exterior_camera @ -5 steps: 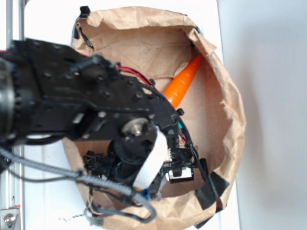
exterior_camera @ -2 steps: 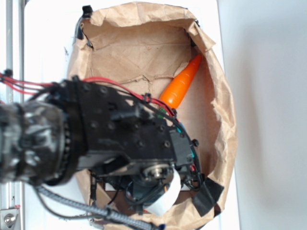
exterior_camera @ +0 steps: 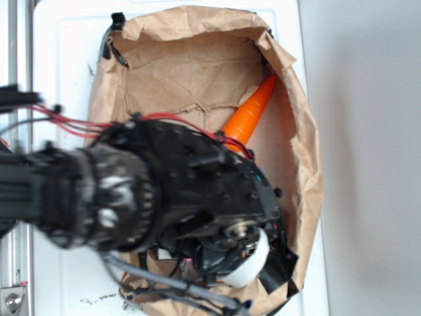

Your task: Grab the white paper.

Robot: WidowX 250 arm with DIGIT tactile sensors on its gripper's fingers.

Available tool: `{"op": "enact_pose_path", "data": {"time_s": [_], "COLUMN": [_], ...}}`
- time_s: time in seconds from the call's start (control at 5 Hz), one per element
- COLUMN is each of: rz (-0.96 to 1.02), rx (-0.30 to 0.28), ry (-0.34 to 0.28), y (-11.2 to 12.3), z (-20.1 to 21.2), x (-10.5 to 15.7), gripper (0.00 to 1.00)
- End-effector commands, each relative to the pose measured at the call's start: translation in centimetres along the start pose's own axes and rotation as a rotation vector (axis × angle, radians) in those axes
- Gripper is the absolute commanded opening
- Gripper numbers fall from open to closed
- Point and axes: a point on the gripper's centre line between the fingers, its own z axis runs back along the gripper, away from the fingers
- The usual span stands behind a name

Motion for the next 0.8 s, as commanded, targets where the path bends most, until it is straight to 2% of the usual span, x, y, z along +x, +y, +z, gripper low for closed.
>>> {"op": "enact_pose_path", "data": {"time_s": [0.0, 0.2, 0.4, 0.6], "rz": [0.035, 0.021, 0.032, 0.053], "rx": [0.006, 0.020, 0.009, 0.024], "ry": [-0.003, 0.009, -0.018, -0.056], "y": [-1.2, -1.0, 0.1, 0.1], "z": [0.2, 0.4, 0.7, 2.4], "x": [2.6, 2.3, 1.7, 1.2], "gripper": [0.00, 0.00, 0.00, 0.00]}}
